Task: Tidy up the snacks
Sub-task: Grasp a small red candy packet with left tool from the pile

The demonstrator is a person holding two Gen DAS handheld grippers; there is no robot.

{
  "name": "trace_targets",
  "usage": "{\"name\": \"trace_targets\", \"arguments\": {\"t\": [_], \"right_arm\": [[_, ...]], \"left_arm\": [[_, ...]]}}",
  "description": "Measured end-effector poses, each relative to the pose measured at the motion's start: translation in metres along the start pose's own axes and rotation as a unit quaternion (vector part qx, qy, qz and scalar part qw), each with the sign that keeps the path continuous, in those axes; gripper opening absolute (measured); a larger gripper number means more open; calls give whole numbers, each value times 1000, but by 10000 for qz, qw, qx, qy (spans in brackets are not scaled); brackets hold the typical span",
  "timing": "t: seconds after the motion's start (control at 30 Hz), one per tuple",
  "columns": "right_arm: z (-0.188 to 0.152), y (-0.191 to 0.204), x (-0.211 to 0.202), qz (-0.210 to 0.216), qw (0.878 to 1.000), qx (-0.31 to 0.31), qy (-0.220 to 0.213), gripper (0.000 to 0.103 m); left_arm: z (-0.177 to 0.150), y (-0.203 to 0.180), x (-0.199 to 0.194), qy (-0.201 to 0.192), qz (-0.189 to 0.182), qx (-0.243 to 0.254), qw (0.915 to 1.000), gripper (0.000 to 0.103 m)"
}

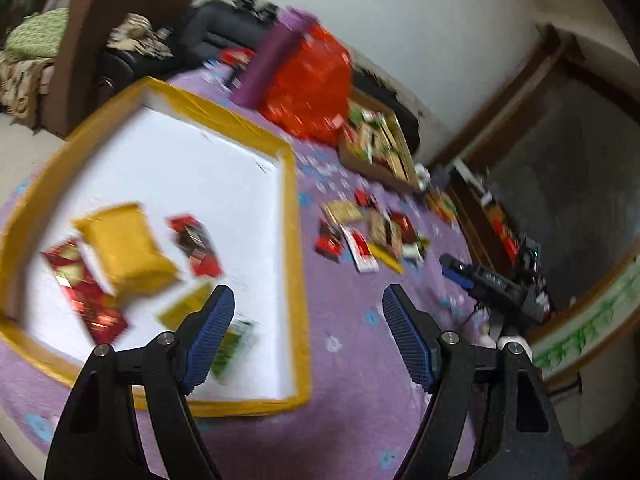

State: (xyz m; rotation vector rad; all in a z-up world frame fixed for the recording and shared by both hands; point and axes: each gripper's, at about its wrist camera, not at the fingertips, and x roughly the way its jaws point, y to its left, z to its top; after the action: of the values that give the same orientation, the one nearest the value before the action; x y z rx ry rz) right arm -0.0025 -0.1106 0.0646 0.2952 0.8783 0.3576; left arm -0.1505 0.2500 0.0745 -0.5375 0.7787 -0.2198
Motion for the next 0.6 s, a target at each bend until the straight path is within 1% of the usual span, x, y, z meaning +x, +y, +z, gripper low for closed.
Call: {"name": "trace_targets", "arguments": {"t": [0.1, 0.2, 0.27, 0.37, 0.53, 0.6], "right_arm": [[-1, -22, 3, 1, 9998, 151, 105, 48], [-1, -25, 13, 231, 9991, 239, 281, 48], [0, -19, 23, 349, 9984, 233, 374, 48], [2, -6, 34, 535, 9972, 230, 465, 50], [0, 11, 38, 748, 9962, 13, 446, 51], [-2, 23, 41, 895, 9945, -198, 507, 51]], "left_arm": [[-8, -24, 15, 242, 131, 307, 9991, 77], [-14, -48, 25, 392, 256, 644, 9968, 77], [-16, -60, 28, 445, 346, 826, 9950, 77], [-18, -72, 33, 479, 478, 1015, 9925, 77], [-15, -77, 47, 565, 635, 1139, 9899, 77], [-15, -75, 53, 599, 609, 1104, 9902, 77]]}}
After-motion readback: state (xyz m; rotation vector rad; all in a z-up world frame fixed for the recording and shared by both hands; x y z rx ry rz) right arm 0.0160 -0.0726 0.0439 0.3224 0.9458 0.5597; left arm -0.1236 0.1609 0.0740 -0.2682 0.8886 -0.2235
